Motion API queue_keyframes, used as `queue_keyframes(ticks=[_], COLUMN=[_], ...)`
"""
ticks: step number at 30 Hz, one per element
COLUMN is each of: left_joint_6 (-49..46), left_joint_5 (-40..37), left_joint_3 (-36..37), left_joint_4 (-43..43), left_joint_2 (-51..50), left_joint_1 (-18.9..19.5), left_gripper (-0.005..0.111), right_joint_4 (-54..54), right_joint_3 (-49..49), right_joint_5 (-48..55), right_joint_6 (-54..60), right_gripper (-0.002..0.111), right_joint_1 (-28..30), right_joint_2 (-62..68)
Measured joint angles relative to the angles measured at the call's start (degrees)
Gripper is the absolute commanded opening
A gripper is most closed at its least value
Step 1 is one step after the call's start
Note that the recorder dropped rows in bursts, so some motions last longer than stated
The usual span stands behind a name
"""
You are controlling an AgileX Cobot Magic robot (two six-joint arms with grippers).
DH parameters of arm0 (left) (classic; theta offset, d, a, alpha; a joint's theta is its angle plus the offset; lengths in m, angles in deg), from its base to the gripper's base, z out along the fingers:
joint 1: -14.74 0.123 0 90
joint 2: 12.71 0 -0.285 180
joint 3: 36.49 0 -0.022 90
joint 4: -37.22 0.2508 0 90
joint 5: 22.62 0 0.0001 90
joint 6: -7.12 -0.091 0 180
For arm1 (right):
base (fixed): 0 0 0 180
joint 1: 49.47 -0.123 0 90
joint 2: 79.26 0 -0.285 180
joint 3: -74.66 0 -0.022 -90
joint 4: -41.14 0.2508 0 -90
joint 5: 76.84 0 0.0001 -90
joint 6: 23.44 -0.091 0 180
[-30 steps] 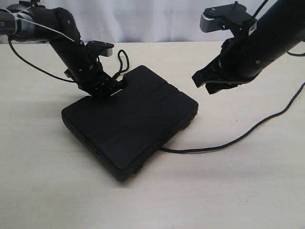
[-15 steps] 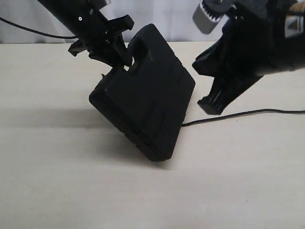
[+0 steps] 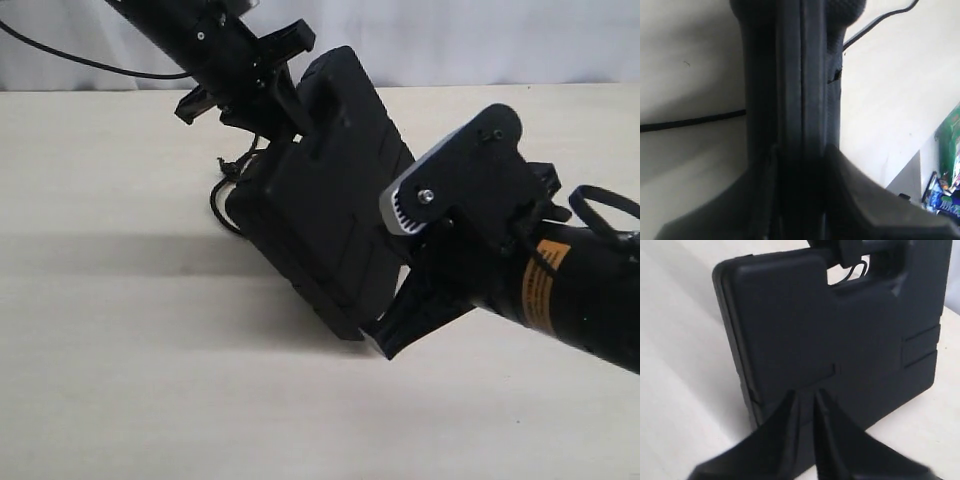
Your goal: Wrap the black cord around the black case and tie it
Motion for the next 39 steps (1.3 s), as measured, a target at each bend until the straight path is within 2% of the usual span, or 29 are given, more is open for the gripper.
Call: queue_keyframes(ticks=[6,9,16,29,32,34,36,39], left_joint_6=[7.5,10.3,14.9,16.5,16.5,16.6,16.3,14.5], left_joint_5=[1.4,1.6,1.9,1.9,2.2,2.7,3.3,4.2], left_joint_3=[0.0,0.0,0.0,0.0,0.0,0.0,0.0,0.0], left_joint_4=[-0.6,-0.8,-1.1,-1.1,-1.1,-1.1,-1.1,-1.4], left_joint_2=[0.0,0.0,0.0,0.0,0.0,-0.1,-0.1,-0.2], left_joint_1=[-0.4,-0.4,-0.4,-0.4,-0.4,-0.4,-0.4,-0.4], left_gripper=[0.0,0.0,0.0,0.0,0.0,0.0,0.0,0.0], right_joint_4=[-1.0,-1.2,-3.0,-23.4,-24.3,-24.4,-24.4,-24.8], right_joint_3=[0.0,0.0,0.2,6.6,7.5,8.2,8.8,9.2], right_joint_5=[-0.4,-0.5,-0.5,8.9,12.5,13.3,13.6,13.1], right_joint_6=[-1.9,-3.2,-9.1,-27.4,-30.5,-31.3,-31.8,-32.5], right_gripper=[0.076,0.092,0.094,0.094,0.089,0.078,0.059,0.021], right_joint_1=[-0.1,-0.1,-0.1,-0.1,-0.2,-0.2,-0.2,-0.3], right_joint_2=[0.3,1.0,7.8,23.5,26.0,27.2,28.2,29.0])
